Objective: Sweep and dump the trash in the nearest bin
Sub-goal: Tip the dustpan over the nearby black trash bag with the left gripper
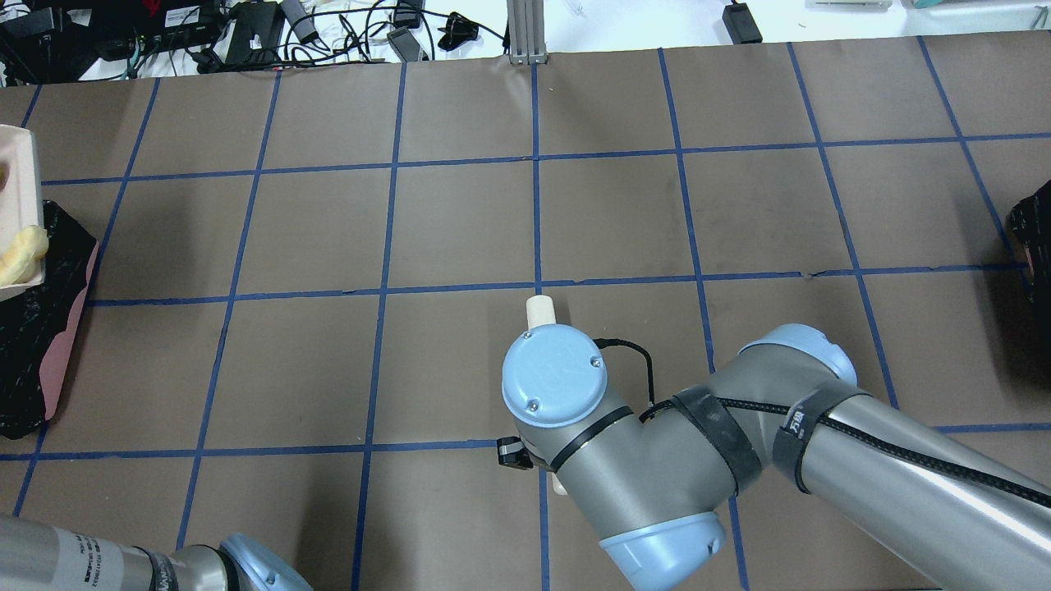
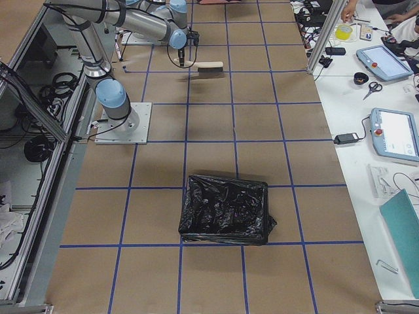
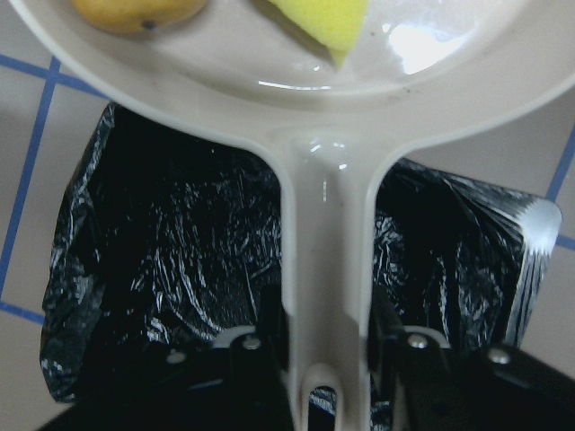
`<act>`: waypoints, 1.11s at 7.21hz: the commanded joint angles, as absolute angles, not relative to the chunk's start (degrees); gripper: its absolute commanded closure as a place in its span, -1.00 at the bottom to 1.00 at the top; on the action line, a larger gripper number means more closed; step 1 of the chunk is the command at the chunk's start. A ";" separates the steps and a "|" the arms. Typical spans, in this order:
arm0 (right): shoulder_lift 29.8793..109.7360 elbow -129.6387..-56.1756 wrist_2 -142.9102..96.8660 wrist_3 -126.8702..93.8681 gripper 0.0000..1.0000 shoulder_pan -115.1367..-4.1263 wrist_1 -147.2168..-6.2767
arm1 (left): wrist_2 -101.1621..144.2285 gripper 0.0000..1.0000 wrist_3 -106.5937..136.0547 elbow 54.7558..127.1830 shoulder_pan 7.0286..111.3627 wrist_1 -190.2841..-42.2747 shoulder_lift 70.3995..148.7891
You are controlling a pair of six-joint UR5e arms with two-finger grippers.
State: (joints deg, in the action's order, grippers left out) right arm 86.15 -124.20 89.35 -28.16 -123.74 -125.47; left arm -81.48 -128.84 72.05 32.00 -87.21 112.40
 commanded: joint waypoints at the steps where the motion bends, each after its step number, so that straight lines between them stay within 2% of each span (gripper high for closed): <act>1: 85.52 -124.28 89.03 -28.39 1.00 -124.62 -125.60 | -83.83 1.00 -133.57 66.47 28.06 -83.97 116.96; 5: 85.08 -124.19 88.86 -29.44 1.00 -124.80 -125.68 | -90.07 1.00 -139.72 54.07 25.23 -80.09 126.02; 8: 84.38 -124.10 88.77 -32.08 1.00 -124.80 -125.95 | -97.28 1.00 -140.80 54.66 25.40 -71.92 127.26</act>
State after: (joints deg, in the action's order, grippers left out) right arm 84.49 -124.12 88.81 -31.36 -124.80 -125.93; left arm -95.23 -140.60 54.35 25.29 -74.64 126.93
